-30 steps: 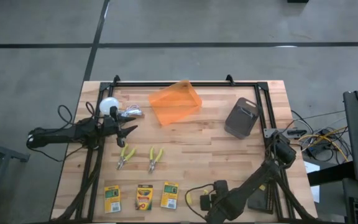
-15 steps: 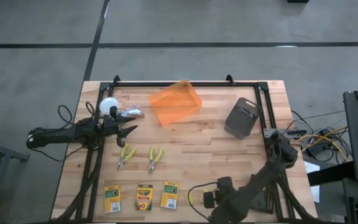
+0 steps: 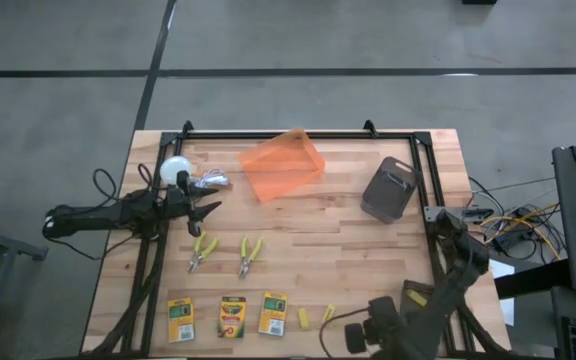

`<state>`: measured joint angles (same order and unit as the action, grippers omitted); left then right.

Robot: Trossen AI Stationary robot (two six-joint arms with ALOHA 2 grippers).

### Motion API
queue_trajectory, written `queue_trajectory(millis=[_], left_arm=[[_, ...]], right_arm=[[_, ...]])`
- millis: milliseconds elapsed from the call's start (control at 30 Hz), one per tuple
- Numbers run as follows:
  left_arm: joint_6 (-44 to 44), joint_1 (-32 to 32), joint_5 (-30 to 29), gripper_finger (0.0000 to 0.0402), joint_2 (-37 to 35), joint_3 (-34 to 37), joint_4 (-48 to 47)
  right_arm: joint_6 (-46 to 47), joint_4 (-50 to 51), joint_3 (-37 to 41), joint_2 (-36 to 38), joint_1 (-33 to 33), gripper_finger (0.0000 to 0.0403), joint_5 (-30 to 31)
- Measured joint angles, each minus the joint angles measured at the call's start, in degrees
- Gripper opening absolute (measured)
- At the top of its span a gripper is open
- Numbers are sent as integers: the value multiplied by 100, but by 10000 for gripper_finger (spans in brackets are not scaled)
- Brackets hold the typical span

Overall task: Pick & Place School Supplies
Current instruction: Put the yellow eraser into the black basket

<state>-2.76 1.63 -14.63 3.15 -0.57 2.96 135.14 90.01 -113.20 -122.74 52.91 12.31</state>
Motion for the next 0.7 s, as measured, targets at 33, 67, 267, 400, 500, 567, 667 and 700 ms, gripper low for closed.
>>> queue_trajectory(millis=[33, 67, 267, 400, 500, 567, 667, 700], left_arm=[[0, 2, 0, 179, -1, 1, 0], [0, 0, -2, 179, 1, -1, 0], [-1, 2, -1, 179, 0, 1, 0], [0, 1, 0, 179, 1, 1, 0], [-2, 2, -2, 179, 1, -1, 0], [-1, 0, -2, 179, 0, 0, 1], [0, 1, -2, 179, -1, 0, 1], [-1, 2, 0, 179, -1, -1, 0]], right_arm=[[114, 0, 8, 19, 70, 91, -14], [202, 1, 24, 37, 136, 91, -15], [286, -2, 220, 90, 393, 91, -200], [271, 2, 449, 175, 436, 91, -189], [204, -2, 597, 285, 432, 93, -3], [124, -4, 771, 458, 430, 94, 198], [98, -1, 1144, 828, 430, 95, 503], [96, -1, 1289, 970, 430, 94, 594]])
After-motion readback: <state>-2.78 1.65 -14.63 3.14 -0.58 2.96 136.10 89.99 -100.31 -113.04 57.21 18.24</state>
